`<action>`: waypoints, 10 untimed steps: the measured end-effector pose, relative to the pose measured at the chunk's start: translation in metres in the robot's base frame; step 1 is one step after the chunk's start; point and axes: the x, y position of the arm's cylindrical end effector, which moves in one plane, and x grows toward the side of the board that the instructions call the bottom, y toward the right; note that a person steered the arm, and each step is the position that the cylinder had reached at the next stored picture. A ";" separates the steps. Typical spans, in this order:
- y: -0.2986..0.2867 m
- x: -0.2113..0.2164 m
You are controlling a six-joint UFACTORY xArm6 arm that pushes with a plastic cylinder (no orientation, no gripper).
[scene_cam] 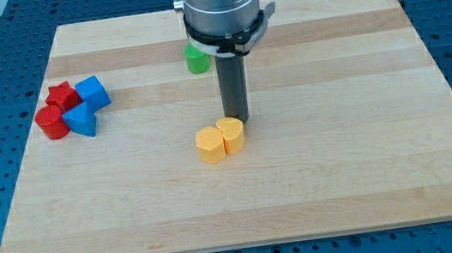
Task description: Separate red blocks from blue blocks
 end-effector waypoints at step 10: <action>-0.258 -0.073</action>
